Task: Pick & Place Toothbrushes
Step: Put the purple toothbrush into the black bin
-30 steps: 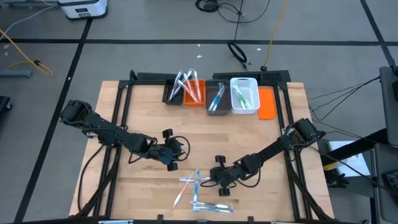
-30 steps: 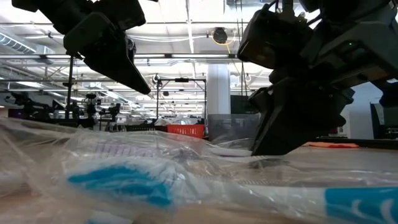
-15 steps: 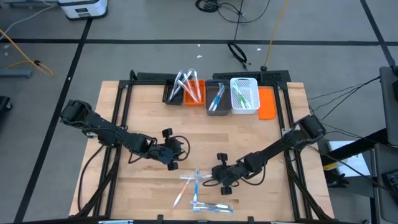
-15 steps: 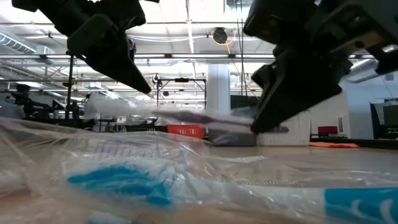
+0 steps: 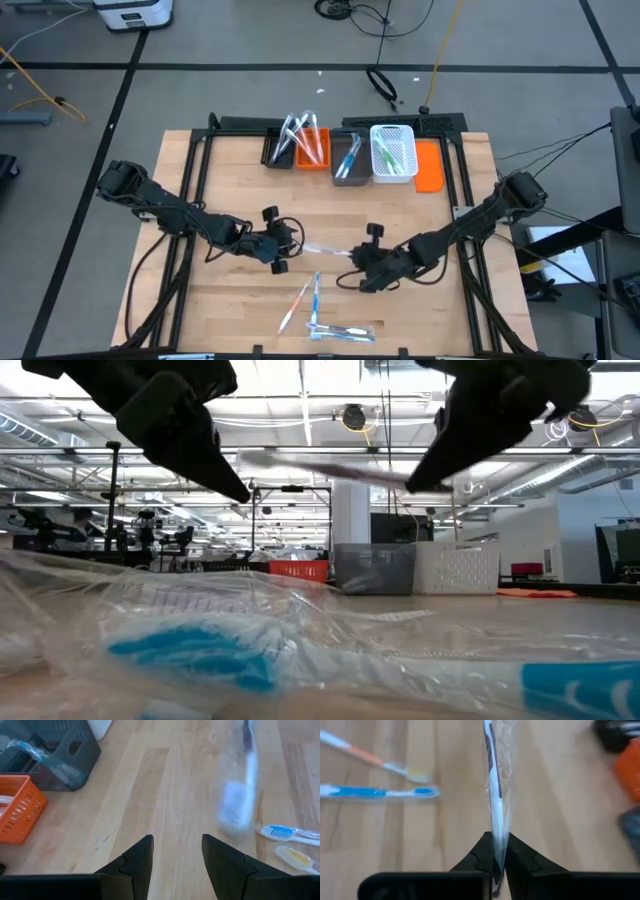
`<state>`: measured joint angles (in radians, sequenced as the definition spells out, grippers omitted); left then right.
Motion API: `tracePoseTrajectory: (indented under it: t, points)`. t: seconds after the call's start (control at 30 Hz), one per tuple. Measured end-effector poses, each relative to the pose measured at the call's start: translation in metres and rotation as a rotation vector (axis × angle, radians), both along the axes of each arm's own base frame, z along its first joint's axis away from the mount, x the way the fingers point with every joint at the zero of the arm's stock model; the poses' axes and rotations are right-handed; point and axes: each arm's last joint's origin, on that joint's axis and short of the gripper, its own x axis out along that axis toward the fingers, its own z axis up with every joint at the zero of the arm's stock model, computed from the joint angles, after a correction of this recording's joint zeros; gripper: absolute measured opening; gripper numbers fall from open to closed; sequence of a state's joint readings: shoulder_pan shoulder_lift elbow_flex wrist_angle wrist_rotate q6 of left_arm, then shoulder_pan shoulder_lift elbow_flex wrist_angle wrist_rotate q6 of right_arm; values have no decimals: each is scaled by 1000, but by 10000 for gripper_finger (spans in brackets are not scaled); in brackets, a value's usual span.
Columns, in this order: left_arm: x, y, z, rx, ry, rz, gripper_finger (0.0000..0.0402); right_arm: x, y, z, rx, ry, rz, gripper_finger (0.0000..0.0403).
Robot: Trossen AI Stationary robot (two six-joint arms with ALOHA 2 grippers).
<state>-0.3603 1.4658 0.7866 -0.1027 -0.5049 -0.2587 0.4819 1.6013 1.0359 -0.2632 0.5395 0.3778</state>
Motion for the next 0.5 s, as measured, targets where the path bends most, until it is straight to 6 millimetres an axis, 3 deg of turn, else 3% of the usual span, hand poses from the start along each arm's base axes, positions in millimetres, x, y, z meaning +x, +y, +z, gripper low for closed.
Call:
tracePoseTrajectory:
  t: [0.2, 0.5]
  points:
    - [1, 0, 2, -6, -22, 1, 170, -6, -10, 24, -45, -101, -79, 15]
    - [14, -3, 20, -7, -251, 24, 170, -2, -22, 31, -61, -164, -164, 15]
